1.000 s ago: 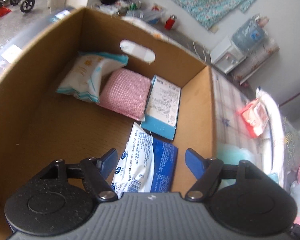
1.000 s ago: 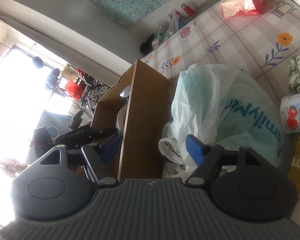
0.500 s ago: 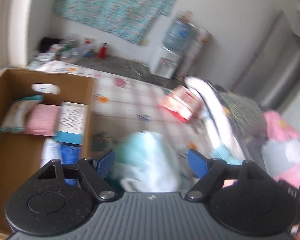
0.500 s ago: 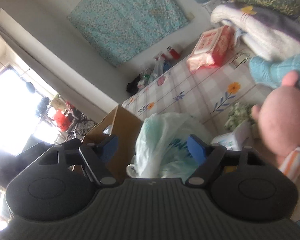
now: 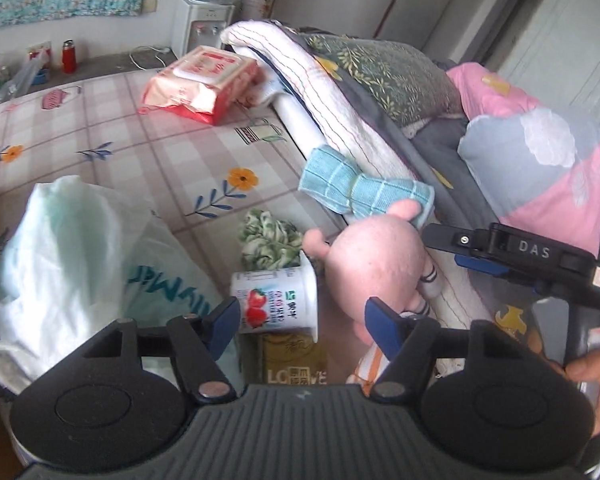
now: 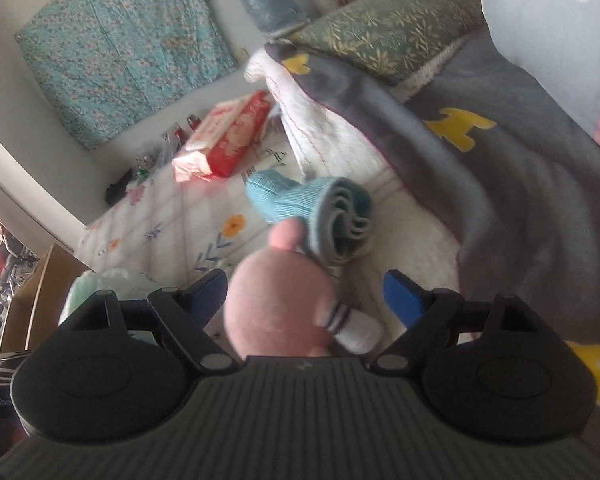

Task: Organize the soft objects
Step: 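Return the right gripper to the pile and close it on the pink plush toy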

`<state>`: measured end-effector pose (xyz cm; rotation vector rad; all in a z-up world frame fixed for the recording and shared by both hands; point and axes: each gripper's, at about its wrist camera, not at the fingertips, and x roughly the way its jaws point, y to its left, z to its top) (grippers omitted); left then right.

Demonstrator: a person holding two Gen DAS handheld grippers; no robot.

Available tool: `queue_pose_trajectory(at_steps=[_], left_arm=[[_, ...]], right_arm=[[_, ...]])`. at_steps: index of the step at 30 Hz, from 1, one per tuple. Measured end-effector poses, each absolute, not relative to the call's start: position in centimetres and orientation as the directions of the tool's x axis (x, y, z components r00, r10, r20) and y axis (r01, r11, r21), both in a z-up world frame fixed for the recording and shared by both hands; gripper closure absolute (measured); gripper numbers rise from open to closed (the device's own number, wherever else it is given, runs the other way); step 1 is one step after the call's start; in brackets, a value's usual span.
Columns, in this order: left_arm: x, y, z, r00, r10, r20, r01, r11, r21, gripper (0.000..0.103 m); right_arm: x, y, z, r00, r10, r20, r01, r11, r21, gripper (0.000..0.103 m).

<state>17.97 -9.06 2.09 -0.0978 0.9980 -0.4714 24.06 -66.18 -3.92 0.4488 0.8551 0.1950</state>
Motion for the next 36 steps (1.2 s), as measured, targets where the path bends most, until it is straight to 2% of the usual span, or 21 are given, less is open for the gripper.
queue_pose_trajectory(at_steps=[6, 11, 14, 15, 16, 26, 36], left_arm=[[18.8, -10.6, 0.9, 0.417, -0.433, -0.799, 0.364, 0.885, -0.29, 0.046], [19.2, -11.2, 0.7, 0.412, -0.44, -0.798, 0.372, 0.881, -0.293, 0.048], [19.3, -11.1, 0.7, 0.419, -0.441, -0.793, 0.37, 0.881, -0.294, 0.048], [19.4, -10.9, 0.8, 0.421, -0.442, -0.792, 0.365, 0.882, -0.298, 0.049], [19.4, -10.7, 0.9, 0.424, -0.443, -0.79, 0.361, 0.883, -0.302, 0.049], [19.1, -7.6, 2.7, 0.492, -0.445, -0.748, 0.308, 0.893, -0.328, 0.048], [18.7, -5.3, 4.0, 0.541, -0.445, -0.714, 0.282, 0.895, -0.345, 0.048]], right_arm=[[26.2, -67.1, -6.2, 0.579, 0.394, -0.714, -0.006, 0.877, 0.48, 0.017], [26.6, -66.8, -6.2, 0.554, 0.438, -0.708, -0.044, 0.865, 0.501, 0.019], [26.8, -66.5, -6.1, 0.539, 0.488, -0.686, -0.063, 0.836, 0.545, 0.04], [26.5, -66.6, -5.7, 0.533, 0.511, -0.674, -0.065, 0.819, 0.57, 0.051], [26.5, -66.5, -5.5, 0.531, 0.525, -0.666, -0.067, 0.809, 0.584, 0.057], [24.6, -62.9, -2.7, 0.513, 0.628, -0.585, -0.171, 0.743, 0.647, 0.054], [23.1, -60.5, -2.7, 0.465, 0.735, -0.494, -0.19, 0.627, 0.755, 0.053]])
